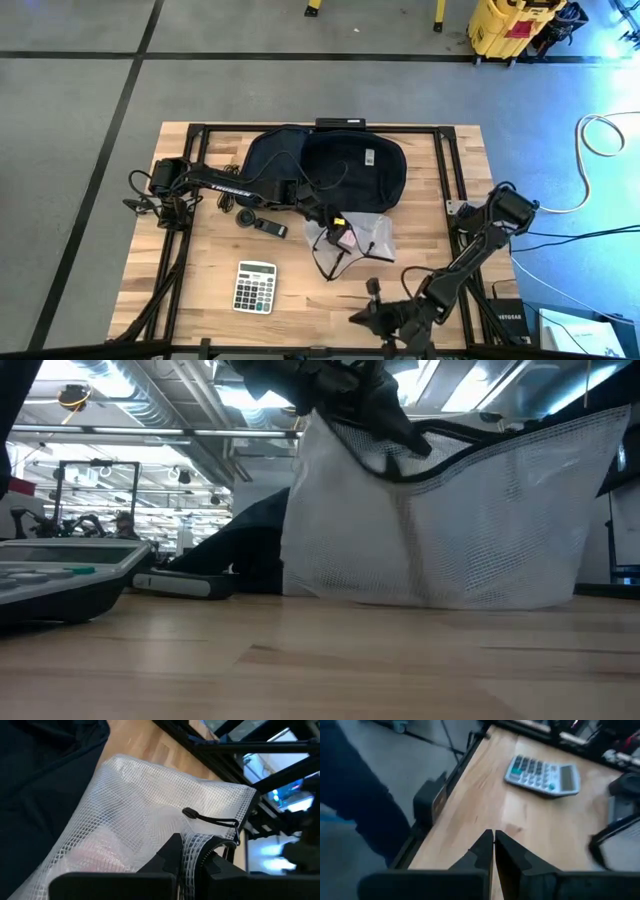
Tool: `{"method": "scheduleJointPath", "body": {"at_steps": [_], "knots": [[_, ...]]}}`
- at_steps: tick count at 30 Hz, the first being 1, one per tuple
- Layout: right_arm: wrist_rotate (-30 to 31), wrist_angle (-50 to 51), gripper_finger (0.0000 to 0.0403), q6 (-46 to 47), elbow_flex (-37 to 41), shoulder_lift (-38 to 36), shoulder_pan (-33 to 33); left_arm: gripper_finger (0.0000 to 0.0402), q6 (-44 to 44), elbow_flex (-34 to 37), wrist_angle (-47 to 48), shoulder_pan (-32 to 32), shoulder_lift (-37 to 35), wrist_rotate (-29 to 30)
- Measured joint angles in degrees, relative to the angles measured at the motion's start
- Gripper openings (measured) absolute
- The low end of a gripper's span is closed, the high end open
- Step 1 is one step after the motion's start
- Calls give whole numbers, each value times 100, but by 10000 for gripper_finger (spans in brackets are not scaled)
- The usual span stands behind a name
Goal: Unpack backpack
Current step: Put the gray calculator into the transparent zip bag
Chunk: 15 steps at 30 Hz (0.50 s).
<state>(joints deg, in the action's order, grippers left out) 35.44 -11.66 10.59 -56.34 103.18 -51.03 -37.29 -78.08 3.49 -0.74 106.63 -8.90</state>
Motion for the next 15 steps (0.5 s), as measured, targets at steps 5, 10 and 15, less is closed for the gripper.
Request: {"method": "scheduleJointPath", "body": {"at_steps": [5,10,15], "knots": [[-207,-244,0,243,4,589,68,0,-130,0,-27,3,0,-19],[-1046,-589,0,880,11,1012,225,0,-130,0,-29,27,0,-38],[-2354,-1777,0,1019,7,1275,475,0,-132,0,-36,54,0,-36]]}}
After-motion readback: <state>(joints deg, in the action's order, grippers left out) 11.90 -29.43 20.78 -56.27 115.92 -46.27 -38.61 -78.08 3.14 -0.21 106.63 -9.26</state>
